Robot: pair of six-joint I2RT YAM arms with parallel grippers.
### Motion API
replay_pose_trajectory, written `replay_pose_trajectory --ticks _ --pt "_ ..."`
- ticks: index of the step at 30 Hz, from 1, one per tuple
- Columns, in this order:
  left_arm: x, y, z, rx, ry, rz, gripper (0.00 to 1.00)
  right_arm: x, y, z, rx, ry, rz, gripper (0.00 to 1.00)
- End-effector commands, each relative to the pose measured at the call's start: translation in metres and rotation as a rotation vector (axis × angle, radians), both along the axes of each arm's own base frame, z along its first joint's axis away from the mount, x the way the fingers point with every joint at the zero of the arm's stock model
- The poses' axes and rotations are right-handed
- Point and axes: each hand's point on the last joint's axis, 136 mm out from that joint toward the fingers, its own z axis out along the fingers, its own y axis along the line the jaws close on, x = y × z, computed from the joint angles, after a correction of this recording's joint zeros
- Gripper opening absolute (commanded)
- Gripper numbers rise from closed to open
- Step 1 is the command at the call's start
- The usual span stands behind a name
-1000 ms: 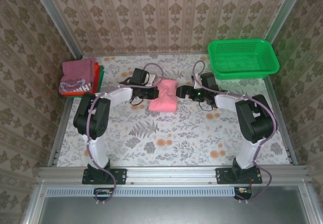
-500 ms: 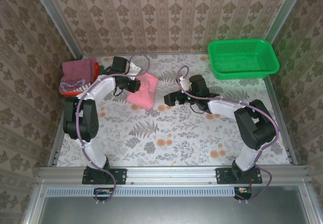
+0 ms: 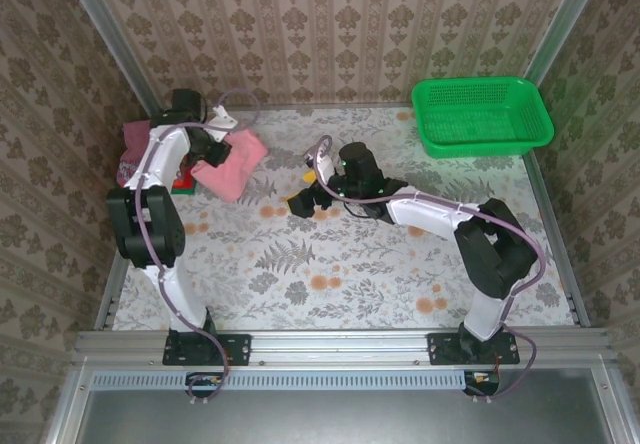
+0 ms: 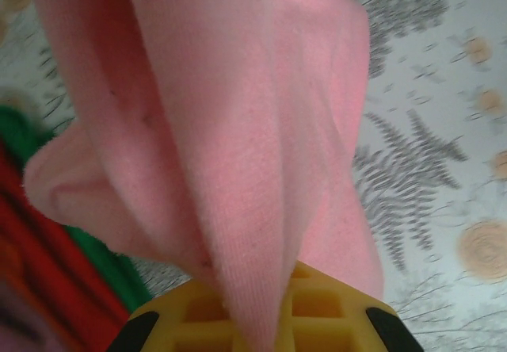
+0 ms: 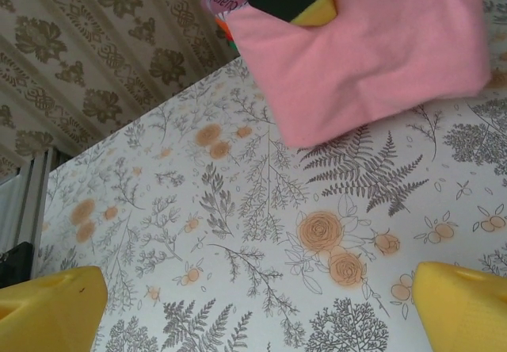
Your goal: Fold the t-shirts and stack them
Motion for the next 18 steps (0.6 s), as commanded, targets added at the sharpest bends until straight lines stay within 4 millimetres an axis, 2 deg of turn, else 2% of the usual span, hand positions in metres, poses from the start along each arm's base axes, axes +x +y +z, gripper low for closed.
replay_pose_trajectory --ticks 1,11,14,18 --pt "-0.002 0.024 0.011 0.062 0.010 -0.005 0.00 0.002 0.002 -0.009 -0.037 0.003 0.026 1.00" --pt "0.010 0.086 0.064 0.112 -0.073 0.079 0.00 0.004 0.002 -0.018 -0.076 0.016 0.026 1.00" --pt "0.013 0.094 0.083 0.069 -0.123 0.092 0.00 0.006 0.004 -0.019 -0.078 0.026 0.027 1.00" --pt "0.015 0.105 0.092 0.070 -0.136 0.114 0.00 0.012 0.005 -0.016 -0.066 0.017 0.002 1.00"
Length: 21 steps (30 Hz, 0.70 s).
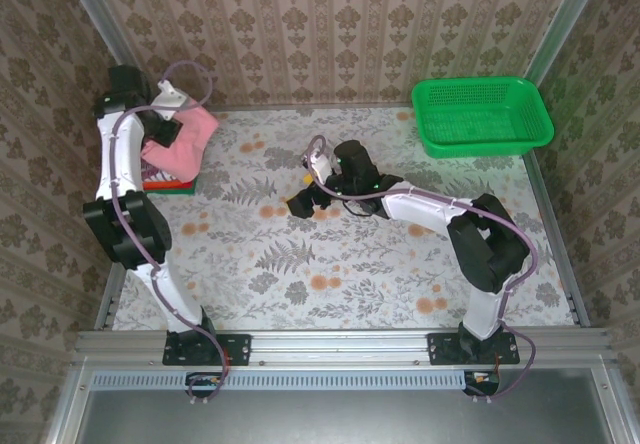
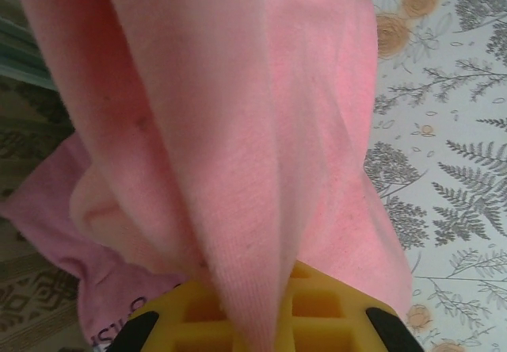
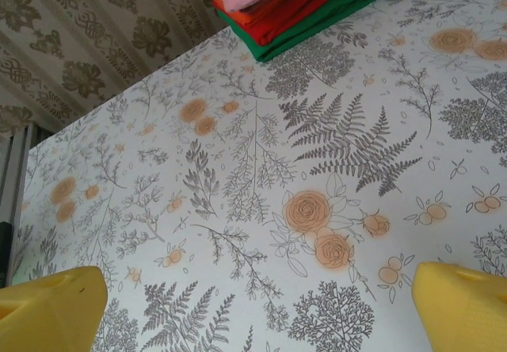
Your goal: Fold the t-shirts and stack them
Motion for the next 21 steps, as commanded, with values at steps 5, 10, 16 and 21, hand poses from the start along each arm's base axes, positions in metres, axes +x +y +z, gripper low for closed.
replay_pose_trajectory --ticks 5,10,16,21 --pt "0.001 0.015 0.025 -0.045 -0.030 0.031 0.00 0.012 0.005 0.006 0.037 -0.005 -0.028 1.00" --pt "0.004 0.024 0.026 -0.032 -0.022 0.051 0.00 0.010 0.003 0.001 0.017 -0.004 -0.024 1.00" --pt "0.016 0.035 0.015 -0.045 -0.020 0.107 0.00 0.009 0.002 -0.004 0.004 0.005 -0.026 1.00" --pt "0.025 0.048 0.004 -0.075 -0.008 0.171 0.00 0.010 0.001 -0.006 0.001 0.009 -0.035 1.00"
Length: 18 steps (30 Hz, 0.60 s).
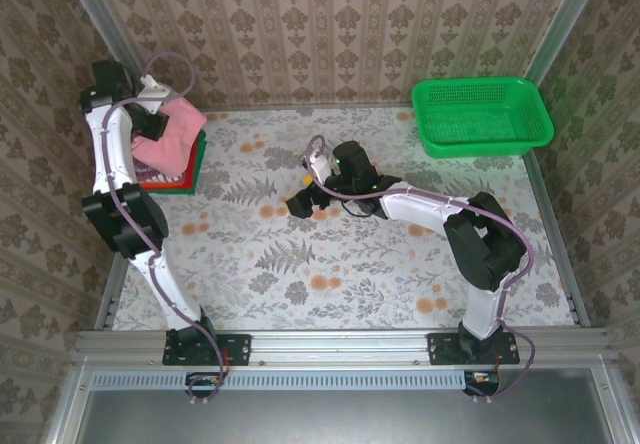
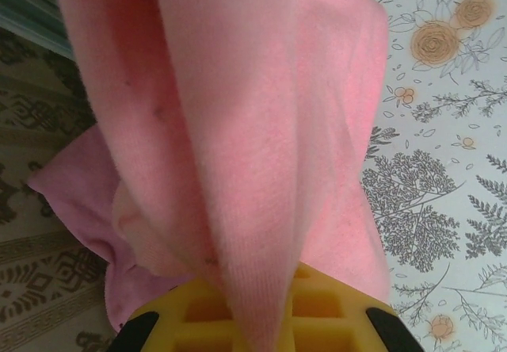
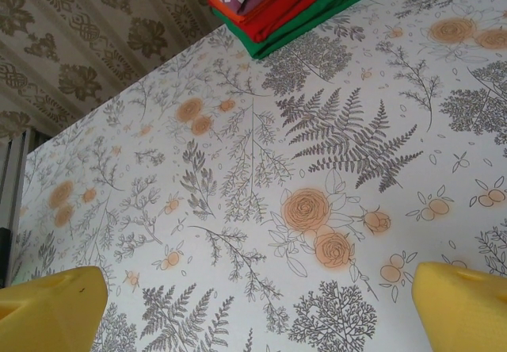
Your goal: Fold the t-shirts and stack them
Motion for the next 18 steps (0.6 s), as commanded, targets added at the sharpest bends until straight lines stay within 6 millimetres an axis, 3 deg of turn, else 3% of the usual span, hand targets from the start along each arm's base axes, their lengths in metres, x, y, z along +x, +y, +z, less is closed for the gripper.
replay_pose_trajectory --ticks 1,10,18 --pt "0.007 0.017 0.006 -0.022 -0.030 0.078 0.00 0.007 -0.001 0.001 -0.005 -0.015 -0.023 1.00" --pt "0.010 0.055 -0.019 -0.003 0.007 0.203 0.00 0.008 0.000 -0.002 -0.009 0.000 -0.028 1.00" --pt "0.009 0.076 -0.048 0.050 0.071 0.262 0.00 0.009 0.000 -0.005 -0.014 0.017 -0.031 1.00"
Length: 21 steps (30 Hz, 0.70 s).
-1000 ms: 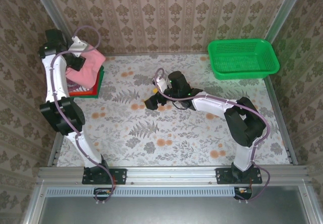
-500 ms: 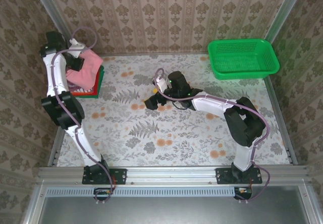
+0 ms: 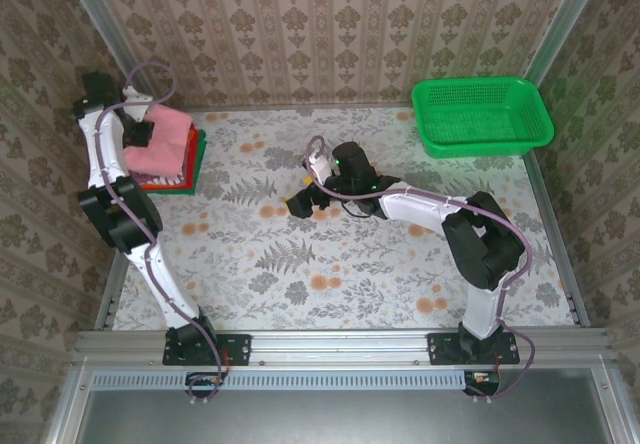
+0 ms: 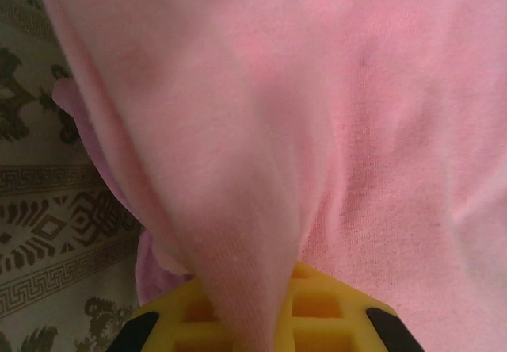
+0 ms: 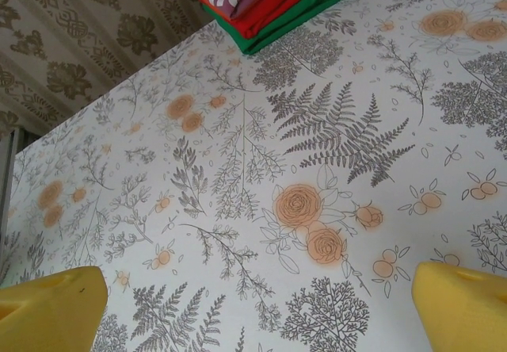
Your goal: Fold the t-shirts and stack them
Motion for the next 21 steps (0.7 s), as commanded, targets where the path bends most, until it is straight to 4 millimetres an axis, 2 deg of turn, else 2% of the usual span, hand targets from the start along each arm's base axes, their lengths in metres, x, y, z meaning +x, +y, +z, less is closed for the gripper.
replay_pose_trajectory --ticks 1,2,3,4,6,11,12,17,21 --pt "0.001 0.018 -0.008 0.040 0.023 0.066 0.01 0.006 0.001 0.002 -0.001 0.011 -0.017 1.00" --pt "0.001 0.020 -0.011 0.045 0.028 0.074 0.05 0.006 0.001 0.001 -0.002 0.013 -0.019 1.00" --pt "0.002 0.023 -0.014 0.050 0.033 0.088 0.17 0.006 0.000 0.001 -0.003 0.015 -0.019 1.00" --pt "0.003 0.025 -0.015 0.052 0.035 0.098 0.34 0.006 0.000 0.001 -0.003 0.016 -0.020 1.00" --pt "0.003 0.025 -0.019 0.041 0.043 0.109 0.58 0.005 0.000 0.000 -0.003 0.019 -0.020 1.00" --pt "0.005 0.028 -0.007 0.017 -0.001 0.195 0.96 0.005 -0.001 0.001 -0.001 0.017 -0.022 1.00" --pt "0.005 0.030 0.000 0.021 -0.020 0.225 1.00 0.005 -0.001 0.001 -0.002 0.019 -0.022 1.00" --pt "0.008 0.031 0.039 0.043 -0.142 0.326 1.00 0.004 -0.001 -0.001 -0.006 0.023 -0.021 1.00" --pt "0.009 0.018 0.065 0.077 -0.214 0.326 1.00 0.004 -0.001 -0.002 -0.003 0.027 -0.021 1.00"
